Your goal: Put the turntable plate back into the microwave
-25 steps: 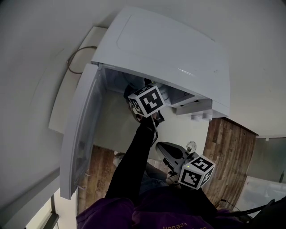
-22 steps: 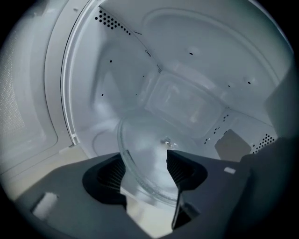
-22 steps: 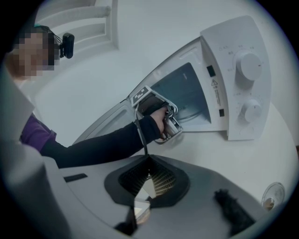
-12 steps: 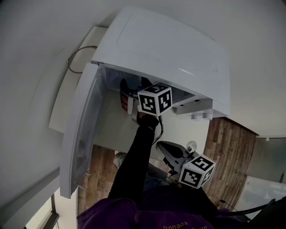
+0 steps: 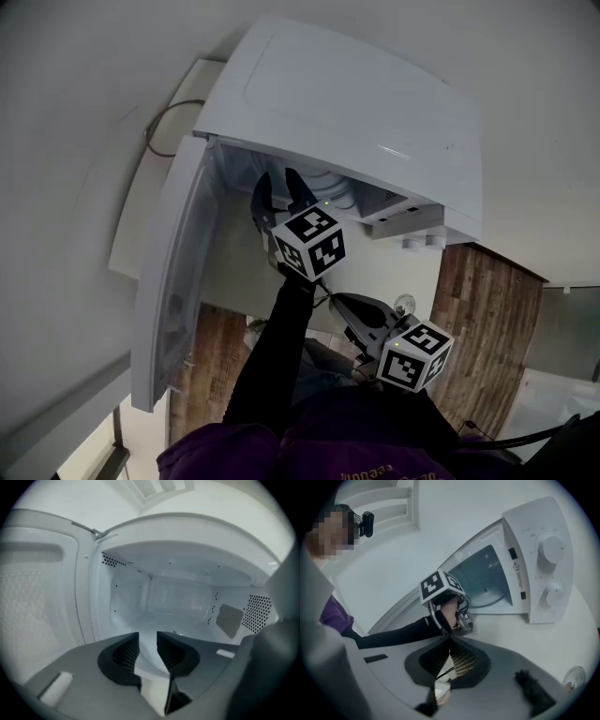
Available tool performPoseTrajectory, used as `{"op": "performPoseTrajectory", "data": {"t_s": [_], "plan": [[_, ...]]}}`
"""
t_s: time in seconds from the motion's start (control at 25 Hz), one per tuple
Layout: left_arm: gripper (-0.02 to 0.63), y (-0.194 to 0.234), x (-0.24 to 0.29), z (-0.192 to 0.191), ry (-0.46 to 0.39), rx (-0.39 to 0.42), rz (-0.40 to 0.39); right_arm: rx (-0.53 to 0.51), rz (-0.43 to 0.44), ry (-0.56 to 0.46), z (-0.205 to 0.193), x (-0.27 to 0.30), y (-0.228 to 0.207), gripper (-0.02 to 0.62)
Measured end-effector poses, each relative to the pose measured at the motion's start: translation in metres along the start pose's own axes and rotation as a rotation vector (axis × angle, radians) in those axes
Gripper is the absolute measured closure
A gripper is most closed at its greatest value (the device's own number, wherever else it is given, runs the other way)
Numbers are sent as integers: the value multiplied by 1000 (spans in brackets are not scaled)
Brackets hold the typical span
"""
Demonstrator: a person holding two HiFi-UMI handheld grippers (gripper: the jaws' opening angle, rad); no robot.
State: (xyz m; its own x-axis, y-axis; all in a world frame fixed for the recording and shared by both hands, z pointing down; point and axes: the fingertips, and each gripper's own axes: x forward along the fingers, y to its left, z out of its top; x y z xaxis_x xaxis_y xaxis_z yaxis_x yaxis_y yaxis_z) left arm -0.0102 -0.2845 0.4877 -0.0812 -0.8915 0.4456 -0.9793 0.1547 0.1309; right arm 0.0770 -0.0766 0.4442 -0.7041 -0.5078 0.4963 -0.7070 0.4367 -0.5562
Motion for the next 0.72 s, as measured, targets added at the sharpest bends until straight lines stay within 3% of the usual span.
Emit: {"op": "performPoseTrajectory", "data": {"t_s": [0.16,0.28,0.48,0.72], "plan": [[597,7,-19,3,-51,6,-33,-2,-7,-39,11,-2,0,586],[598,0,-34,0,-38,-6,-138,-15,-22,-76,23,-6,-1,586],[598,-20,-72,0,23,-191,-423,-28,-27,-128,39,-10,4,586],[598,-22,-122,3,71,-124,-507,-65,-28,-215,63,-14,19,586]]}}
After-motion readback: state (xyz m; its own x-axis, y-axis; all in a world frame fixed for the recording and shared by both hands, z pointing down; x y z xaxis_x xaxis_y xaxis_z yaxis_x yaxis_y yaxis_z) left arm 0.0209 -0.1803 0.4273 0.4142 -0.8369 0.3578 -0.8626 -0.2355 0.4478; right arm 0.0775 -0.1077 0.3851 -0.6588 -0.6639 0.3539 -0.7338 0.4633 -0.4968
